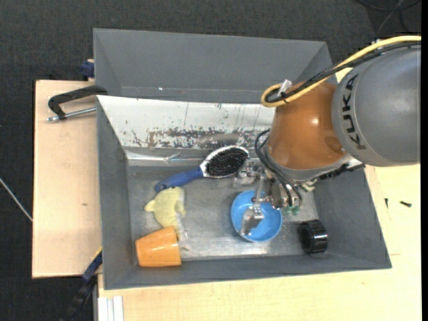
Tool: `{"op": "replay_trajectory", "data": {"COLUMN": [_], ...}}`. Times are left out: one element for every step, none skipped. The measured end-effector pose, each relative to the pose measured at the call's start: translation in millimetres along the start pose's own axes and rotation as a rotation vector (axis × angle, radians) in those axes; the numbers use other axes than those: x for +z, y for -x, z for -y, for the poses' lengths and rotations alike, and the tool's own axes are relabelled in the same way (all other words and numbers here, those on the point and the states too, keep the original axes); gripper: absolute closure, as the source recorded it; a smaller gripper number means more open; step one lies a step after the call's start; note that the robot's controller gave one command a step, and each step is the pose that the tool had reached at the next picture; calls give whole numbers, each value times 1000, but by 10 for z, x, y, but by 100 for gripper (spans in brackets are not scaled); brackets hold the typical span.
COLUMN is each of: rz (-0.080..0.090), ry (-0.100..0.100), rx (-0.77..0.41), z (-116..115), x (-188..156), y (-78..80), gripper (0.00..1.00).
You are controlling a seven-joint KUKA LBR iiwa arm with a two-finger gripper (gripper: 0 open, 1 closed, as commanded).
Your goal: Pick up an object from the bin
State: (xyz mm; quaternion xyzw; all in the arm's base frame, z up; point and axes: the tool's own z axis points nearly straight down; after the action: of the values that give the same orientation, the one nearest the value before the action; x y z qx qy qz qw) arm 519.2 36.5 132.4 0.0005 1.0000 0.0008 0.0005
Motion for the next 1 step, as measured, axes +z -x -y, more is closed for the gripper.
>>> {"op": "replay_trajectory", "data": {"rz": [7], "ry": [1], "rx": [15], "z": [114], "x": [602], "y": [75], "gripper": [0]}}
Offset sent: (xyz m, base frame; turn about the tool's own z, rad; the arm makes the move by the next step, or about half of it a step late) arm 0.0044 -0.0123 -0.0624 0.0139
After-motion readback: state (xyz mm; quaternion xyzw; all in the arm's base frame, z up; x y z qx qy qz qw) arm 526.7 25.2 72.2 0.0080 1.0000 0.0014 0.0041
